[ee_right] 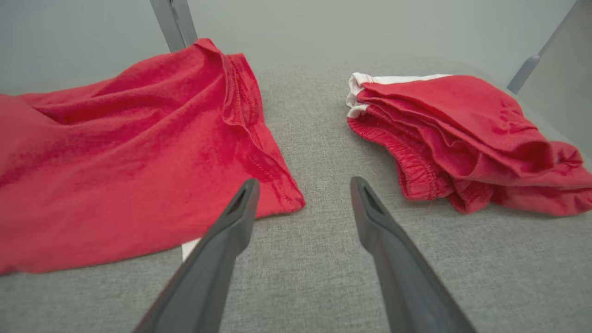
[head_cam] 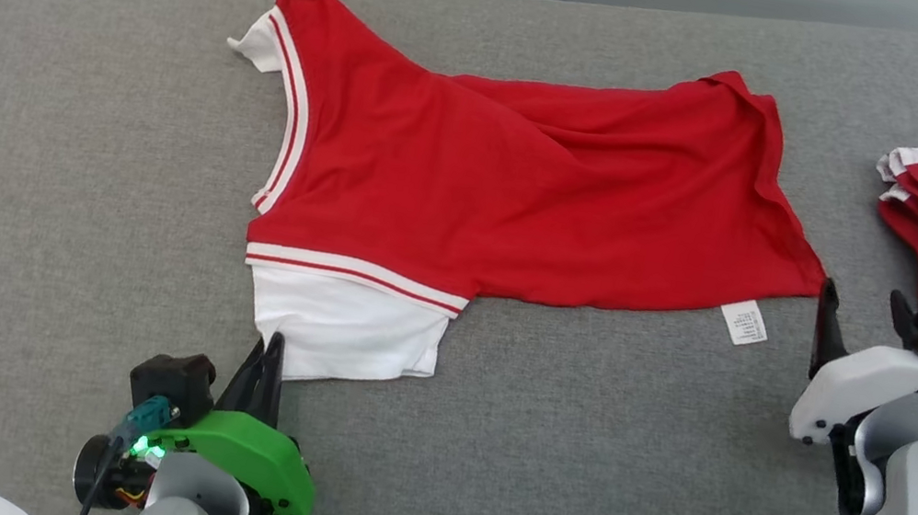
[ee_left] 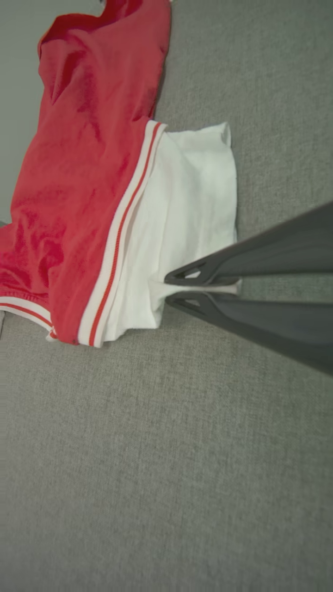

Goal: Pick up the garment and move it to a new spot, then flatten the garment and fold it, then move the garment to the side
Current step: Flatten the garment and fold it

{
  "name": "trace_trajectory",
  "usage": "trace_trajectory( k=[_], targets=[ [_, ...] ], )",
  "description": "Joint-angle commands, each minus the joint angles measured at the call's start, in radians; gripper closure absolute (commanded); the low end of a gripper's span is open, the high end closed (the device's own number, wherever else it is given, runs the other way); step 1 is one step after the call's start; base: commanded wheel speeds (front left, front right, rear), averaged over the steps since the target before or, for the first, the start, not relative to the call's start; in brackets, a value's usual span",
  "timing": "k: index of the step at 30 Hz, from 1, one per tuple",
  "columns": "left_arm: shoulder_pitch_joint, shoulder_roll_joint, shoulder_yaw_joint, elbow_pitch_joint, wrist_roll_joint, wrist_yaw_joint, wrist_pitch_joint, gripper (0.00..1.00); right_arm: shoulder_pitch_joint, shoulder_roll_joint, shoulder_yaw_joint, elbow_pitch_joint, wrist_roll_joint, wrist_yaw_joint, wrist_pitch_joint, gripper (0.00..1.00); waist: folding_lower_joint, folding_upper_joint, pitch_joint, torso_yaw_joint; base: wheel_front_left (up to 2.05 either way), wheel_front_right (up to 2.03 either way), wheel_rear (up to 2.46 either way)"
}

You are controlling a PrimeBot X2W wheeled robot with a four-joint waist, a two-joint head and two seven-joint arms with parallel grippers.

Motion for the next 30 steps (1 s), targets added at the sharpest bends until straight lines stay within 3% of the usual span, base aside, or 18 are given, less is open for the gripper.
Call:
trace_trajectory(
  k=[1, 9, 15, 16, 18, 19, 30],
  targets=[
    [-0.019, 0.005, -0.004, -0.021, 0.012, -0.003, -0.009, 1.00, -0.035, -0.012, -0.022, 0.031, -0.020, -0.002, 0.014, 0.00, 0.0000, 0.0000, 0.046, 0.053, 0.00, 0.00, 0.00],
    [-0.026, 0.004, -0.036, -0.116, 0.019, 0.000, -0.016, 1.00, -0.178, -0.057, -0.080, 0.245, -0.086, -0.002, 0.089, 0.00, 0.0000, 0.0000, 0.086, 0.102, 0.00, 0.00, 0.00],
    [-0.019, 0.008, -0.043, -0.146, 0.019, 0.008, -0.019, 1.00, -0.233, -0.053, -0.078, 0.368, -0.064, -0.001, 0.146, 0.00, 0.0000, 0.0000, 0.090, 0.104, 0.00, 0.00, 0.00],
    [-0.017, 0.010, -0.042, -0.152, 0.019, 0.009, -0.022, 1.00, -0.240, -0.053, -0.071, 0.383, -0.058, -0.001, 0.153, 0.47, 0.0000, 0.0000, 0.089, 0.101, 0.00, 0.00, 0.00],
    [-0.016, 0.013, -0.039, -0.161, 0.018, 0.011, -0.026, 1.00, -0.252, -0.049, -0.059, 0.406, -0.039, -0.001, 0.158, 0.90, 0.0000, 0.0000, 0.085, 0.094, 0.00, 0.00, 0.00],
    [-0.017, 0.015, -0.037, -0.166, 0.018, 0.012, -0.029, 1.00, -0.254, -0.048, -0.052, 0.414, -0.032, -0.001, 0.157, 1.00, 0.0000, 0.0000, 0.083, 0.090, 0.00, 0.00, 0.00],
    [-0.074, 0.059, -0.006, -0.243, 0.025, 0.013, -0.054, 1.00, -0.267, -0.041, 0.089, 0.382, 0.127, -0.001, 0.057, 1.00, 0.0000, 0.0000, 0.003, 0.030, 0.00, 0.00, 0.00]
  ],
)
